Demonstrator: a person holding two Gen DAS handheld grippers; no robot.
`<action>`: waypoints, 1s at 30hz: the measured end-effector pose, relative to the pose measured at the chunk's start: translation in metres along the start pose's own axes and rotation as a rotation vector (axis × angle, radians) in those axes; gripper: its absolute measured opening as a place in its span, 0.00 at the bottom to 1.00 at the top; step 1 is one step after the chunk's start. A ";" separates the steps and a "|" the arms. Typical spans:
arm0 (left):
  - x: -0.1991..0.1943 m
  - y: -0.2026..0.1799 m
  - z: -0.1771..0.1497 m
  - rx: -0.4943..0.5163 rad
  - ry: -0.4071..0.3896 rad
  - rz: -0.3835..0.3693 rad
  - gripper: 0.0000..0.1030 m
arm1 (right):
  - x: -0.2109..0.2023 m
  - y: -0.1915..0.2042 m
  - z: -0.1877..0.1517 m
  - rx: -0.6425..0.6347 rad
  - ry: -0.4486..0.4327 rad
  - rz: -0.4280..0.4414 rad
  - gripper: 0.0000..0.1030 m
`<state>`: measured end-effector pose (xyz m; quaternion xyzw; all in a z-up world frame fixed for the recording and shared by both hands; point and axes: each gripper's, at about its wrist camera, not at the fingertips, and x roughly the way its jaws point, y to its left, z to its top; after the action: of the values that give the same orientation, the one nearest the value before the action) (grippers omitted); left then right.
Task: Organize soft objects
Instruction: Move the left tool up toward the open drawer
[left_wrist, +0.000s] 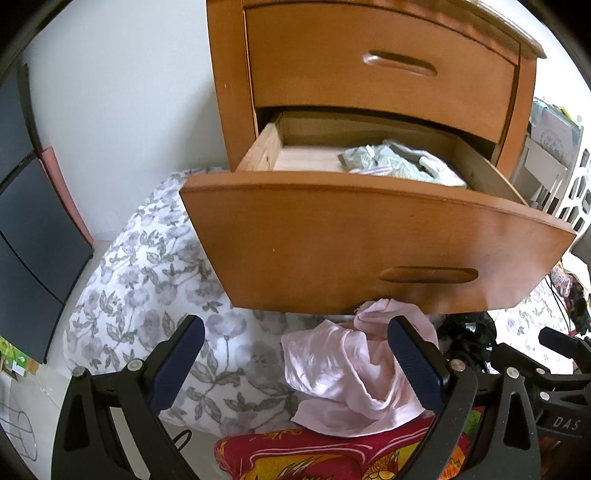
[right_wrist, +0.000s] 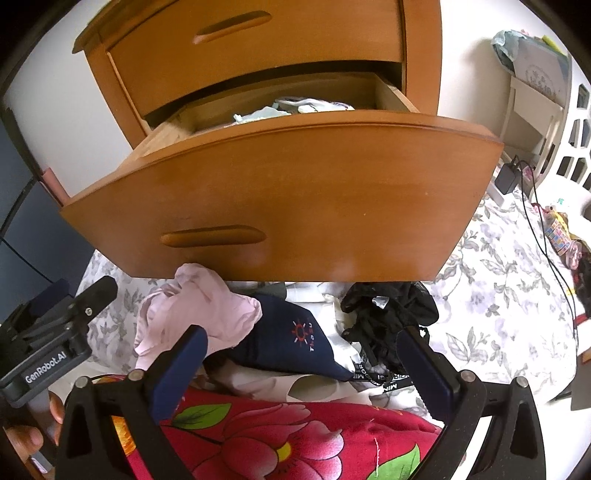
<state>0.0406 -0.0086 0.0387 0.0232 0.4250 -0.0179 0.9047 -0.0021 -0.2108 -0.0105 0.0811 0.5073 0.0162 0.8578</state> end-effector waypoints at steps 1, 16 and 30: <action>-0.001 0.000 0.000 -0.001 -0.003 0.001 0.96 | 0.000 -0.001 0.000 0.005 -0.002 0.006 1.00; -0.003 -0.001 0.002 0.008 0.006 0.004 0.96 | -0.013 -0.005 -0.002 0.034 -0.083 0.025 1.00; -0.017 0.006 0.009 0.043 0.021 -0.025 0.96 | -0.043 -0.003 -0.004 0.035 -0.247 -0.013 1.00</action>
<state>0.0366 -0.0032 0.0578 0.0377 0.4341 -0.0383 0.8993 -0.0264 -0.2184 0.0242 0.0942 0.3985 -0.0086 0.9123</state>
